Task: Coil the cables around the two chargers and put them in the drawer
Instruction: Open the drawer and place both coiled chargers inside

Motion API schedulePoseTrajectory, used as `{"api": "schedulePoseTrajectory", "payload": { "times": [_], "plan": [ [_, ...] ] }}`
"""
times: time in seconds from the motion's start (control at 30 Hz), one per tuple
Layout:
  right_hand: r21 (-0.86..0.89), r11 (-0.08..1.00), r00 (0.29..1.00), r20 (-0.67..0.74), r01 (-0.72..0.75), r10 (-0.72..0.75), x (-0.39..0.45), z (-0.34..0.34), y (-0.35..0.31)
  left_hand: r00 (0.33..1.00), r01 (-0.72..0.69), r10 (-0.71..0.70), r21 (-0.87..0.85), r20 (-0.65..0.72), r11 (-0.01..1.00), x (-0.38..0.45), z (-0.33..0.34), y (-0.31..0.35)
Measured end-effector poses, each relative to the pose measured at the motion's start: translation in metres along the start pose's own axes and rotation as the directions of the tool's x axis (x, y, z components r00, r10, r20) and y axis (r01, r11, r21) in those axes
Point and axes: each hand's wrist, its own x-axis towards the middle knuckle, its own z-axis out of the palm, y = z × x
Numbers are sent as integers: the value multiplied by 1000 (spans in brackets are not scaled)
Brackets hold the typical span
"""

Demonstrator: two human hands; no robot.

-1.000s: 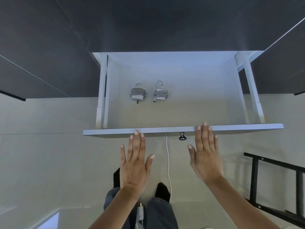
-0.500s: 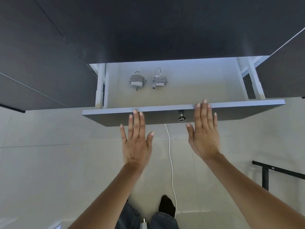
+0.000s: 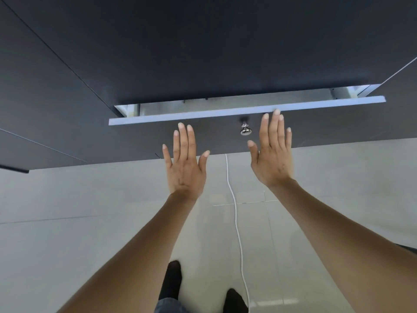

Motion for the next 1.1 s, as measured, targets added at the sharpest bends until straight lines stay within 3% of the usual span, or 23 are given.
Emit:
{"api": "schedulePoseTrajectory", "payload": {
  "times": [0.53,0.9,1.1],
  "plan": [
    [-3,999,997,68,-37,37,50,1,-11,999,-12,9,64,49,998,57,-4,1],
    [13,998,994,94,-65,63,43,-13,-15,995,-23,12,116,98,993,51,-23,4],
    [27,996,980,184,-80,73,25,-51,-28,985,-39,16,129,173,991,26,-59,6]
  ]
}}
